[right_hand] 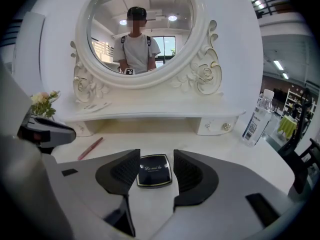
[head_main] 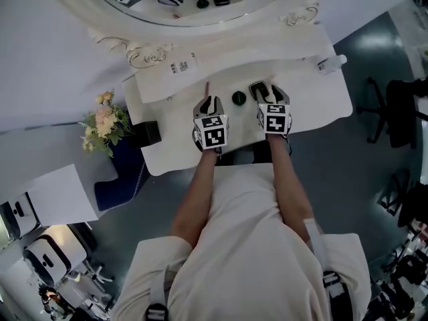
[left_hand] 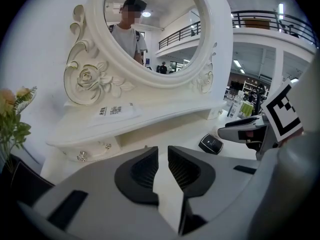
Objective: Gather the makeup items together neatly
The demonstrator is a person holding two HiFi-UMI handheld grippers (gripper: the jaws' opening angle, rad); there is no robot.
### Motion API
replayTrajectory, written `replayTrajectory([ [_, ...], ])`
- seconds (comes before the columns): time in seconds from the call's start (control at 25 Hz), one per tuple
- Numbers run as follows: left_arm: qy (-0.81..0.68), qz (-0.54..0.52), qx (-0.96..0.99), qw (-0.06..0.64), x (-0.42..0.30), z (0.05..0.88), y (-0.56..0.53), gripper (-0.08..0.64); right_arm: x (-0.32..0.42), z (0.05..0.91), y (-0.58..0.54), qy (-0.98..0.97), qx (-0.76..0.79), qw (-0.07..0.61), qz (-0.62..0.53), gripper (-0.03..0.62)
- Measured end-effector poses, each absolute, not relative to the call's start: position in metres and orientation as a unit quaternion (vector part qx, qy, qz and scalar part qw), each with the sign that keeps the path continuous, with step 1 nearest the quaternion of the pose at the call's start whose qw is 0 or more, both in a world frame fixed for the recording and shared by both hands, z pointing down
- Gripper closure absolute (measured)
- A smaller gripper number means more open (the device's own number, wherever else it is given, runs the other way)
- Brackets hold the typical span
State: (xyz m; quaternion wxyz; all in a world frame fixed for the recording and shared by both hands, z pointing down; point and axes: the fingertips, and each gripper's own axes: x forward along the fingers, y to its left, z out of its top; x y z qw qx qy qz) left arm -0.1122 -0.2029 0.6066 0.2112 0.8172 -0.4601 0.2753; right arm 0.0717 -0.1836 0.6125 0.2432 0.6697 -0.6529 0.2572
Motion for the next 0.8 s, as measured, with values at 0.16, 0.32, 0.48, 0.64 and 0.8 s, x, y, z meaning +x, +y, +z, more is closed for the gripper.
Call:
replayTrajectory([
  [0.16, -0.453, 0.276, 0.82, 0.214, -0.121, 0.61, -0.196, 0.489, 0.038, 0.608, -0.176, -0.687, 0.639, 0.201, 0.282, 0.388],
  [0.32, -0.448, 0.275, 0.823, 0.214, -0.129, 0.613, -0.191, 0.489, 0.016, 0.605, -0.166, -0.702, 0.626, 0.18, 0.289, 0.411],
  [0.48, -0.447, 0.274, 0.824, 0.214, -0.14, 0.623, -0.187, 0.489, 0.001, 0.606, -0.155, -0.705, 0.625, 0.169, 0.288, 0.433],
  [0.64, -0.448, 0.277, 0.824, 0.209, -0.149, 0.633, -0.193, 0.488, -0.012, 0.604, -0.151, -0.713, 0.62, 0.164, 0.284, 0.446],
  [0.8, -0.443, 0.28, 0.825, 0.214, -0.154, 0.646, -0.203, 0.488, -0.026, 0.605, -0.142, -0.717, 0.614, 0.161, 0.288, 0.453],
])
